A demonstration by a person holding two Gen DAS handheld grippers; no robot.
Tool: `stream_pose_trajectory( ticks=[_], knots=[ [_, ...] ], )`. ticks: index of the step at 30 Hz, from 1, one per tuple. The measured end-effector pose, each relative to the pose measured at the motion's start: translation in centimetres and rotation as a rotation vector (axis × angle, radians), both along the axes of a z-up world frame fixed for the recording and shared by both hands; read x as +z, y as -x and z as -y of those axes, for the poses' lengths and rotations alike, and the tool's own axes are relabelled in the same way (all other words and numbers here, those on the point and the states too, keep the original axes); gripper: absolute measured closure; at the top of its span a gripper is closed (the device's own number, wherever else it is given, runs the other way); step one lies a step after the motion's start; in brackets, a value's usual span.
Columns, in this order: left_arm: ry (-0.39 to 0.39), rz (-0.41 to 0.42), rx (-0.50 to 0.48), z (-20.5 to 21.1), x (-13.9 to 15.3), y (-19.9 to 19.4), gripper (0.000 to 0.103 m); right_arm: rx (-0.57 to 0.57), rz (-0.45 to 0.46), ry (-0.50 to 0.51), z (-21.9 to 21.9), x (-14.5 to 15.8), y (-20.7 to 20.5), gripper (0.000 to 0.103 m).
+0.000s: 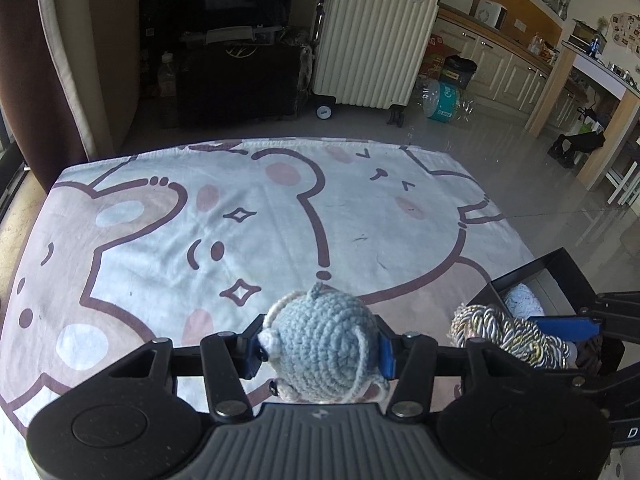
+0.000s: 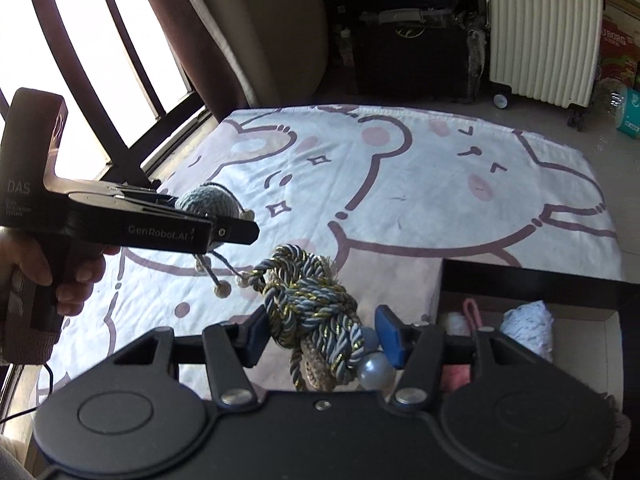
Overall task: Organize objects
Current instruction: 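Carry the mouse with the left gripper while the right gripper carries the rope toy to the box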
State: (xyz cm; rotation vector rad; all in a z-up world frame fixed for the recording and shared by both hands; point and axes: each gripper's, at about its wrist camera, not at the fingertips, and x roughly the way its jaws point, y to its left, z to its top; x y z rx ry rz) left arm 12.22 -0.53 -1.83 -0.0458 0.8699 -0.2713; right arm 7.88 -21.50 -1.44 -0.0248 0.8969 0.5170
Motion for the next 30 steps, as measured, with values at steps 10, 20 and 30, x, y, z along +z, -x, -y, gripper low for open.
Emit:
stream_pose_trajectory(
  ticks=[10,20,30],
  knots=[
    [0.01,0.052,-0.049,3.0,2.4,-1.2,0.05,-0.113,0.104,-0.004,3.5,3.4,-0.9,0.046],
    [0.008,0.081,-0.084,6.3,4.8,-2.3,0.05,-0.231,0.179,-0.006,7.7,6.5,-1.5,0.046],
    [0.015,0.115,-0.135,10.6,9.4,-2.4,0.05,-0.339,0.2,-0.031,11.9,8.8,-1.1,0.046]
  ],
)
